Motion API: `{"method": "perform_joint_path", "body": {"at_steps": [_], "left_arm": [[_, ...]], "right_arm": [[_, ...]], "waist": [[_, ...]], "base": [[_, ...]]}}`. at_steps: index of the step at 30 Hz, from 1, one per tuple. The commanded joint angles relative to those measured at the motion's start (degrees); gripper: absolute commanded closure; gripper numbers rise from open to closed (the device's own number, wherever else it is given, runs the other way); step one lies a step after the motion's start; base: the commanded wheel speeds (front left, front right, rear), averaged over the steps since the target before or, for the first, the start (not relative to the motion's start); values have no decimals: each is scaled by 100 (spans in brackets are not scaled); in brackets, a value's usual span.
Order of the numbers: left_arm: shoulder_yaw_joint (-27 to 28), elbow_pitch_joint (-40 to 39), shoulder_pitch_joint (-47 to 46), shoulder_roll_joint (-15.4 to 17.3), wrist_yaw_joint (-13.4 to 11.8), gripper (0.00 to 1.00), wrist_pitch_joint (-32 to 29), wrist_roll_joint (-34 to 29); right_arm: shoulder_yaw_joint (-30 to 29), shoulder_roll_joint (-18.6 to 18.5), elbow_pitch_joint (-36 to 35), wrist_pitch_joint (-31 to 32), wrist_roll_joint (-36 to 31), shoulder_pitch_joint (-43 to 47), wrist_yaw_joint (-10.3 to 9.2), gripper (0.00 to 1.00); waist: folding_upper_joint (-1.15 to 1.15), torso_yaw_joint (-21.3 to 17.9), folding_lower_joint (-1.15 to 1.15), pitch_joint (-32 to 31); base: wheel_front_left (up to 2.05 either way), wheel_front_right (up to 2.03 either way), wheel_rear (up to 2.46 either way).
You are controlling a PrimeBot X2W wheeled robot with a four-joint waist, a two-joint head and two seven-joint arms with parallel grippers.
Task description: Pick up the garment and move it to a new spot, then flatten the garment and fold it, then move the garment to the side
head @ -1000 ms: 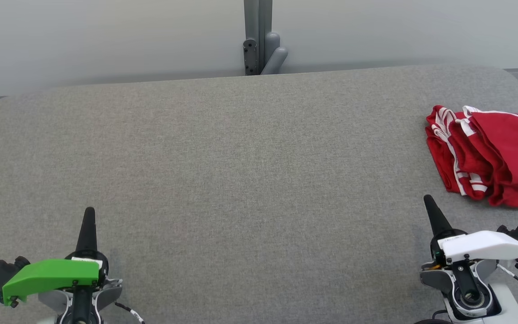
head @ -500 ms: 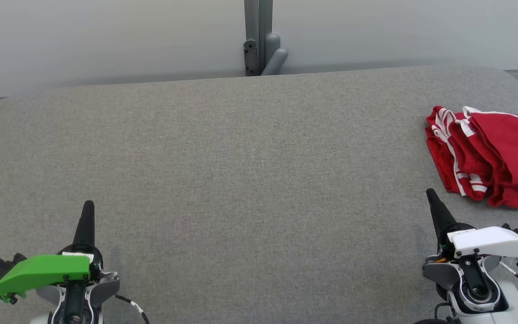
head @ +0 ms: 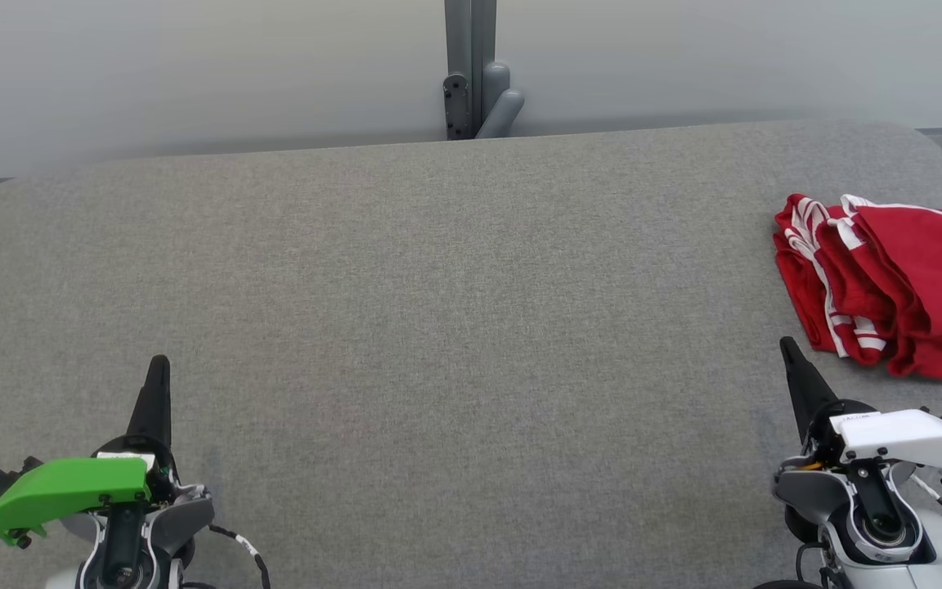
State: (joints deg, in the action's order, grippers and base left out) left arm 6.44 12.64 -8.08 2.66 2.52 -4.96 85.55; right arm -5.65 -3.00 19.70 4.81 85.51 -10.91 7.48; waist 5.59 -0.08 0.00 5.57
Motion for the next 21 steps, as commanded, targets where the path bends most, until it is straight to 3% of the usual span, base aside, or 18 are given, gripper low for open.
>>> {"method": "perform_joint_path", "body": {"at_steps": [1,21], "left_arm": [[31,-49,-92,34,-9,100,-31,119],[73,-83,-139,37,-32,100,-176,641]], "right_arm": [[-30,-45,-47,37,143,-65,3,100],[-67,-68,-94,164,726,-78,2,100]], "waist": [[0,1,0,-2],[0,5,0,-18]], "base": [[0,0,0],[0,0,0]]}}
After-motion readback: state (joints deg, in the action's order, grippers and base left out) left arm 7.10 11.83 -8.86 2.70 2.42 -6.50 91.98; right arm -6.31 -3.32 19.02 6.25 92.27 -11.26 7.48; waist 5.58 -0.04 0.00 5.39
